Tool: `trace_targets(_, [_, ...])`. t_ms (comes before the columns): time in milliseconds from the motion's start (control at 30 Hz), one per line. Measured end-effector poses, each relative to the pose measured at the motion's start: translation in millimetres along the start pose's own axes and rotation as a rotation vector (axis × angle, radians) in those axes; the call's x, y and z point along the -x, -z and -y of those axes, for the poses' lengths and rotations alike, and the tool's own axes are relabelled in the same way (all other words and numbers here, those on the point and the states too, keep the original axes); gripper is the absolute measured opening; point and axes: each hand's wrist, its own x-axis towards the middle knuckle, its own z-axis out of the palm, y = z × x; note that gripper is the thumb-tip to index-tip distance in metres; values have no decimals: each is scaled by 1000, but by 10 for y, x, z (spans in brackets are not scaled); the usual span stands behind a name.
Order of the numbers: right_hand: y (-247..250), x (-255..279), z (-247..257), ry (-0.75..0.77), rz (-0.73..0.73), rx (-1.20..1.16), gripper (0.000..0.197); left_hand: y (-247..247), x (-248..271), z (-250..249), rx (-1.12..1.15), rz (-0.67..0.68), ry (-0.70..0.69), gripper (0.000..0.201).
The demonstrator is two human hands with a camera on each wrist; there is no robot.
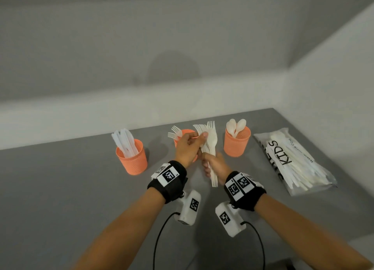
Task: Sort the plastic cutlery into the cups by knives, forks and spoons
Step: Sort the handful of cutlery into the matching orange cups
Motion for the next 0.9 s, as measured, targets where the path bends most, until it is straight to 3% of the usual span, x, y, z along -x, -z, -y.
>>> trace_targets(133, [158,19,-21,-27,60,-75,10,18,-25,-16,83,-8,-3,26])
trace_targets(300, [272,58,-55,4,114,22,10,-138,-64,32,21,31,11,18])
trace_targets(433, [442,83,4,-12,141,-27,25,-231,-107,40,20,53,32,10])
trace_targets(633, [657,53,67,-113,114,-181,30,-416,-122,17,166,108,145,23])
trace_targets(800, [741,-72,-16,64,-46,-21,24,-649,-41,1,67,108,111,31])
trace_targets(900, [788,-133,-41,159,-71,17,25,-785,-35,31,-46,69,56,22])
